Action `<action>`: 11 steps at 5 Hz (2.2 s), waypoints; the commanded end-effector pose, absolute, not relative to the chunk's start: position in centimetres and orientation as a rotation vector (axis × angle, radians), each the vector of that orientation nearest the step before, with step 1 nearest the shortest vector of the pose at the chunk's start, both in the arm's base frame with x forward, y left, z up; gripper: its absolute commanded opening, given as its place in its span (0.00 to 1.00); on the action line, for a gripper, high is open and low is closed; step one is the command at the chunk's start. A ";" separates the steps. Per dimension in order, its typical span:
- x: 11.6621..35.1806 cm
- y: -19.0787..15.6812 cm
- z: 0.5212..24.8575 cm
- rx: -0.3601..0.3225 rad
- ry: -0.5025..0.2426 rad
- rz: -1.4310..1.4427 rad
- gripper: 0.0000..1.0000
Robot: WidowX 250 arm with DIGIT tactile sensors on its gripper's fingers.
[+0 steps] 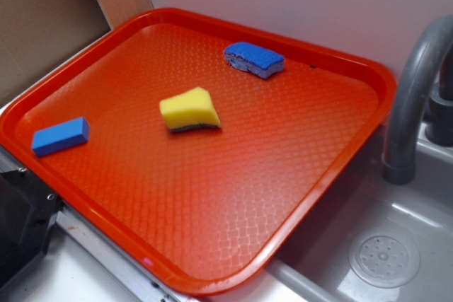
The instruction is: Grab the blue block.
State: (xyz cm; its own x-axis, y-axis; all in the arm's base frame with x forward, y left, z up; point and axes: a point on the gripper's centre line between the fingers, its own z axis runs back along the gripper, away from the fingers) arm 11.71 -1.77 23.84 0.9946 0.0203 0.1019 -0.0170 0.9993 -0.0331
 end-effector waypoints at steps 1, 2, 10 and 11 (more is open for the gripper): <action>11.7 -1.8 23.8 -0.032 -0.102 0.019 1.00; 12.4 -0.9 22.1 -0.045 -0.151 -0.113 1.00; 14.4 6.2 5.4 -0.029 0.015 -0.451 1.00; 14.4 6.3 4.0 -0.078 0.035 -0.468 1.00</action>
State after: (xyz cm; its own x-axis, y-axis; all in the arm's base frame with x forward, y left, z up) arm 14.22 5.93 3.72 0.8886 -0.4574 -0.0340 0.4529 0.8868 -0.0918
